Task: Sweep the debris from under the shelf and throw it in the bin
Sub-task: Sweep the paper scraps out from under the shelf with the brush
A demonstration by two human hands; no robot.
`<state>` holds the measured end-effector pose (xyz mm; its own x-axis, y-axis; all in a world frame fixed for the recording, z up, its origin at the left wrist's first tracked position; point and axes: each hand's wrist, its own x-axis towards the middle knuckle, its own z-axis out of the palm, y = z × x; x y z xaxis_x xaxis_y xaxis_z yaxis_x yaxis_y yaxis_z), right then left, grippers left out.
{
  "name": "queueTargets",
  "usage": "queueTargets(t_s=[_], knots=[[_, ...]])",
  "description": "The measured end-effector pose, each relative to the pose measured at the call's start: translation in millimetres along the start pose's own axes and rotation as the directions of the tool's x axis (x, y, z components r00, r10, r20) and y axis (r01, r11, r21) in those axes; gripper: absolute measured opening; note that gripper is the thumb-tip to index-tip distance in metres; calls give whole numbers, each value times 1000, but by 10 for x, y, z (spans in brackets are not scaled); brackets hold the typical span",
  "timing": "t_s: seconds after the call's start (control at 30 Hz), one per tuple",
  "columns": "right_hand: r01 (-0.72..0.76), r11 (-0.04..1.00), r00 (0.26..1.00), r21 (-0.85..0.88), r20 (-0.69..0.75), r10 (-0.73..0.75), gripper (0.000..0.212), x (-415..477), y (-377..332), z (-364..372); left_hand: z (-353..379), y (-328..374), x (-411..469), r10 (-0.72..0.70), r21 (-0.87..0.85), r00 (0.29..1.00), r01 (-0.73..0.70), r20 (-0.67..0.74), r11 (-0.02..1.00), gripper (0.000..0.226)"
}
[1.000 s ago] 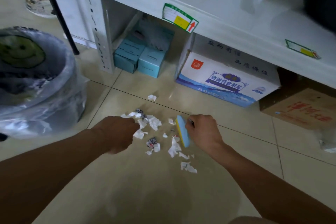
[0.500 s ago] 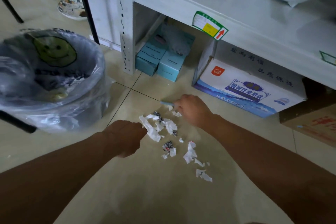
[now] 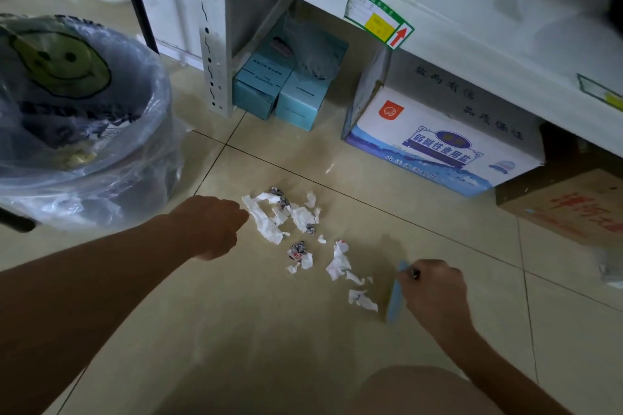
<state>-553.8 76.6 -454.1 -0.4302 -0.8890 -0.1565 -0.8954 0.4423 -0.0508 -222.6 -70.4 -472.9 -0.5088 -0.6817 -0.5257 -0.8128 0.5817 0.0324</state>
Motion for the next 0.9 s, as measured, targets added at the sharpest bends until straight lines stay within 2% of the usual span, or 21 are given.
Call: queueTargets(t_s=[0.13,0.27,0.47,0.57,0.67,0.9], knots=[[0,966,998,259,-60,16,36,6,-513,122,40,4,-4,8,11,1000,-8,21,1000,38],[8,928,996,373,-82,25,30,259,-1052,79,63,-50,-76,-8,22,998,6,69,1000,38],[93,937,988,337,-149,-44,29,361,-1066,-49,65,-153,-166,-41,37,993,37,107,999,40],[126,939,988,320,-128,-90,32,265,-905,-26,96,-191,-140,-53,25,992,50,119,998,40],[144,939,987,313,-109,-114,24,248,-822,-33,117,-193,-87,-43,14,990,42,131,999,40],[166,891,976,422,-197,-89,20,530,-517,-348,-9,-175,283,32,107,993,-44,113,993,41]])
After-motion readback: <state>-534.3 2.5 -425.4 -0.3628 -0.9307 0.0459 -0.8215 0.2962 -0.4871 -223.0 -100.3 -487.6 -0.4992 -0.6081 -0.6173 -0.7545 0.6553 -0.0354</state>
